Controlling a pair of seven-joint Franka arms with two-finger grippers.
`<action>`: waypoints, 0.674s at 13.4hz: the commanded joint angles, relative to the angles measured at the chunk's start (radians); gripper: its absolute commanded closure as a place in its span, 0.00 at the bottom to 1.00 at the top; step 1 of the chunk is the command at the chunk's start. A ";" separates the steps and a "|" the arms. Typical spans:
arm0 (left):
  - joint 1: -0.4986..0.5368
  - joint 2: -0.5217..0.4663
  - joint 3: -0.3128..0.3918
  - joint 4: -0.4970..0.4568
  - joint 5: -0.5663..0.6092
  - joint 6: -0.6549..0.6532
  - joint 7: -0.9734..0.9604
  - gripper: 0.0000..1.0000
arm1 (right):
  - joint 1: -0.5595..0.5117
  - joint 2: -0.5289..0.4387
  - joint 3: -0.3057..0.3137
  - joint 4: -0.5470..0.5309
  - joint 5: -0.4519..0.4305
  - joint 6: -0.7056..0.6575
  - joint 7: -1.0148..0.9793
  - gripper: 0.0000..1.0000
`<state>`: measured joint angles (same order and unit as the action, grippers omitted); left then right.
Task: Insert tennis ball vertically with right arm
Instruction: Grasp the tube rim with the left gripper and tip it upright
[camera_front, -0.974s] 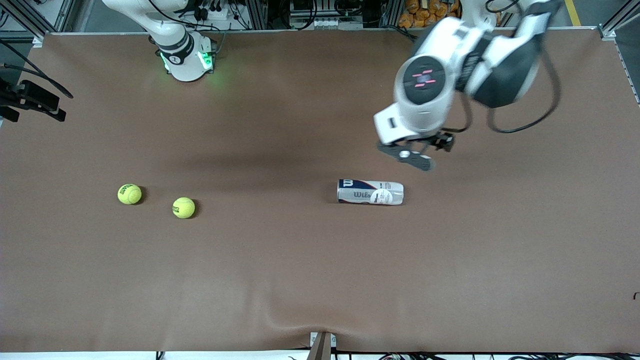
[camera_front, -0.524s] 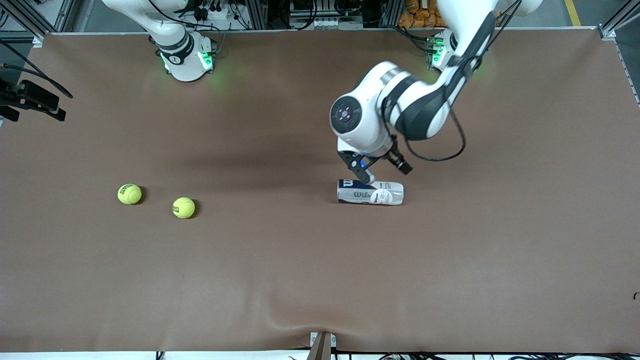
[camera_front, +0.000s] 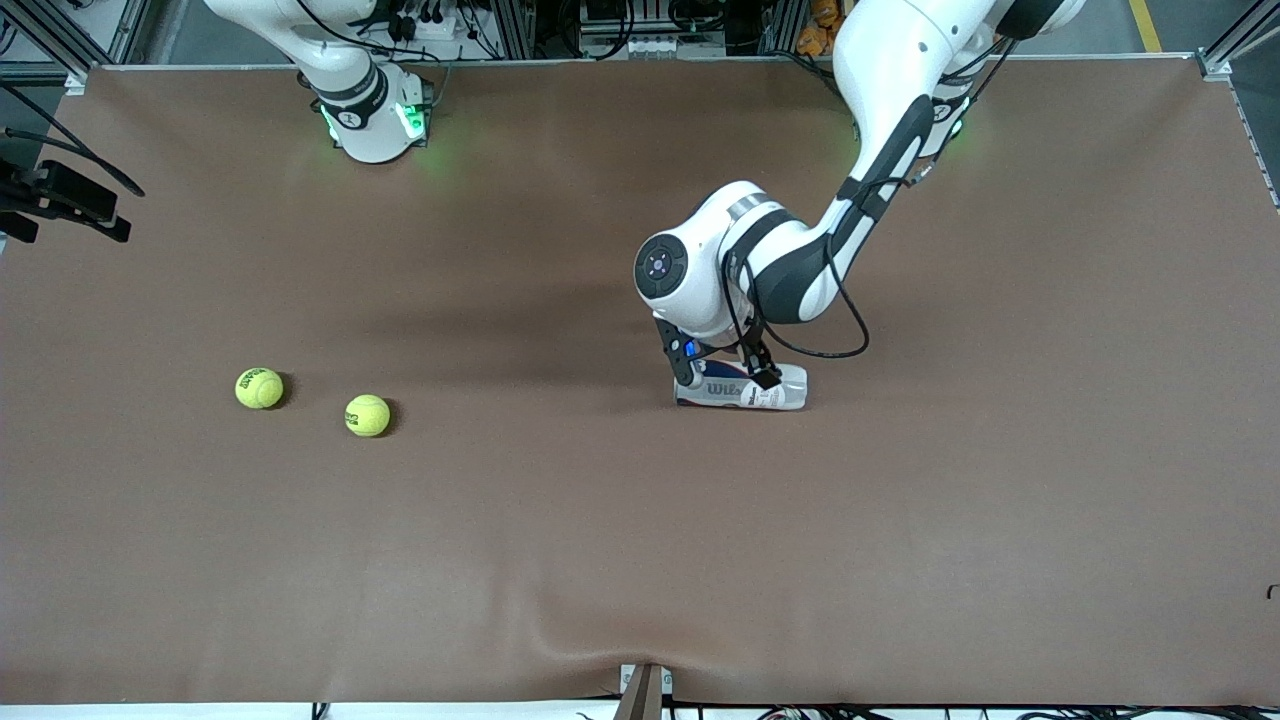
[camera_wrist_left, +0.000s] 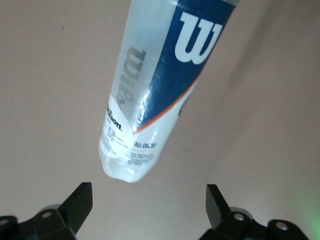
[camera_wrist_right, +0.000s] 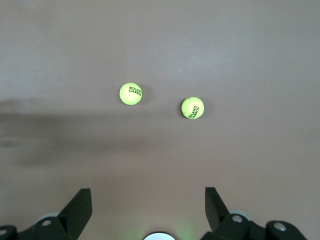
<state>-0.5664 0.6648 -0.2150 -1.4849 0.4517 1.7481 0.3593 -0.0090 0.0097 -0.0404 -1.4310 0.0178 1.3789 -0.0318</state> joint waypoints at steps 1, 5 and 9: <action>0.002 0.028 0.003 0.029 0.057 0.028 0.096 0.00 | -0.017 0.004 0.005 0.011 0.016 -0.011 -0.010 0.00; 0.005 0.068 0.011 0.026 0.062 0.051 0.139 0.00 | -0.017 0.004 0.005 0.011 0.016 -0.015 -0.010 0.00; 0.005 0.078 0.011 0.023 0.084 0.051 0.216 0.00 | -0.016 0.004 0.005 0.011 0.016 -0.015 -0.008 0.00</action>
<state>-0.5613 0.7310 -0.2032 -1.4820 0.5033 1.8026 0.5307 -0.0091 0.0098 -0.0417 -1.4311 0.0178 1.3741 -0.0318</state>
